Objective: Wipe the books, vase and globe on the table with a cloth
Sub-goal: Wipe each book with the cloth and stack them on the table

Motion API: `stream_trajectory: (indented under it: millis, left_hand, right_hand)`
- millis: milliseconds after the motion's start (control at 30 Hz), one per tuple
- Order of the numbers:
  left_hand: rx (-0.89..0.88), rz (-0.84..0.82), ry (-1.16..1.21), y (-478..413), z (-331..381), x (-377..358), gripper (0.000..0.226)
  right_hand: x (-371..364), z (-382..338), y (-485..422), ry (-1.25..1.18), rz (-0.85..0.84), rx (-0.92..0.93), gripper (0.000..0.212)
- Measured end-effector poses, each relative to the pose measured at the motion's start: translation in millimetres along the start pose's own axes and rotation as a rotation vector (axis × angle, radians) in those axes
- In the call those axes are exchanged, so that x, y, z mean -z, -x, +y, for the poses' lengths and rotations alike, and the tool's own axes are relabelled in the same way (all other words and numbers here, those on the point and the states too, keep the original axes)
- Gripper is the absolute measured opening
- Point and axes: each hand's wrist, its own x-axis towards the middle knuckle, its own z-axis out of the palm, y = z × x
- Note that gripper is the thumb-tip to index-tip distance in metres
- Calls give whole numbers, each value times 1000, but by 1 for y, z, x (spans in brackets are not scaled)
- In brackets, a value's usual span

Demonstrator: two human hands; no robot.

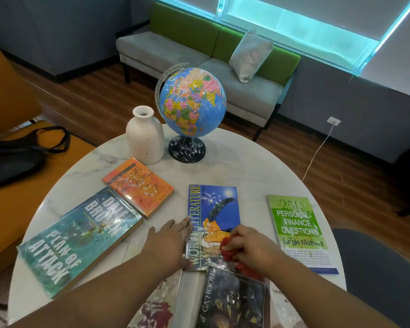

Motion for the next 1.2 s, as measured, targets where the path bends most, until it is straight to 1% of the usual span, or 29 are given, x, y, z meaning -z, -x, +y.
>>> stream_trajectory:
  millis: [33, 67, 133, 200, 233, 300, 367, 400, 500, 567, 633, 667, 733, 833, 900, 967, 1000, 1033, 1133, 1167, 1200]
  left_hand:
    - [-3, -3, -7, 0, 0, 0, 100]
    - [-4, -5, -16, 0, -1, 0, 101]
    - [-5, -12, -34, 0, 1, 1, 101]
    - [-5, -17, -45, 1, 2, 3, 103]
    - [-6, -21, -49, 1, 2, 4, 104]
    - [-6, -25, -47, 2, 2, 4, 107]
    - [-1, -20, -40, 2, 2, 4, 108]
    - [1, -16, -39, 2, 2, 3, 108]
    - [1, -6, -32, 1, 3, 2, 107]
    - [3, -3, -27, 1, 2, 1, 107]
    - [7, 4, -22, 1, 2, 1, 107]
    - [9, 6, -21, 1, 2, 1, 107]
    - [12, -1, -29, 1, 3, 1, 107]
    - [10, -5, -38, 0, 4, 1, 106]
    - [10, -8, -33, 0, 3, 0, 107]
    - [12, -11, -20, 0, 3, 0, 107]
    - [11, -10, -18, 0, 2, 1, 107]
    - [10, -9, -18, 0, 2, 1, 107]
    - [6, -7, -23, 0, 2, 1, 106]
    - [6, -7, -23, 1, 2, 1, 106]
    - [6, -6, -24, 1, 2, 1, 106]
  right_hand:
    - [2, 1, -1, 67, 36, -27, 21]
    - [2, -2, -1, 19, 60, -35, 19]
    - [-4, -15, -5, -103, 35, -48, 21]
    - [-7, -26, -8, -48, -75, -29, 27]
    - [-5, -26, -9, -99, -109, -63, 27]
    - [4, -23, -9, -238, -108, -94, 20]
    - [7, -17, -13, -247, -35, -146, 19]
    - [8, -20, -15, -292, -39, -176, 18]
    - [3, -34, -17, -224, -173, -122, 21]
    - [6, -35, -16, -343, -235, -153, 22]
    - [14, -31, -18, -524, -180, -257, 21]
    - [15, -29, -18, -550, -136, -291, 20]
    - [11, -32, -16, -523, -127, -287, 19]
    - [-1, -32, -14, -358, -215, -149, 22]
    - [2, -24, -18, -385, -150, -162, 21]
    - [2, -19, -23, -442, -16, -241, 20]
    - [0, -20, -24, -471, 18, -277, 19]
    - [-2, -22, -24, -479, 23, -281, 19]
    - [-2, -27, -21, -436, -92, -214, 14]
    - [1, -24, -23, -389, -88, -187, 14]
    - [4, -23, -26, -356, -48, -202, 13]
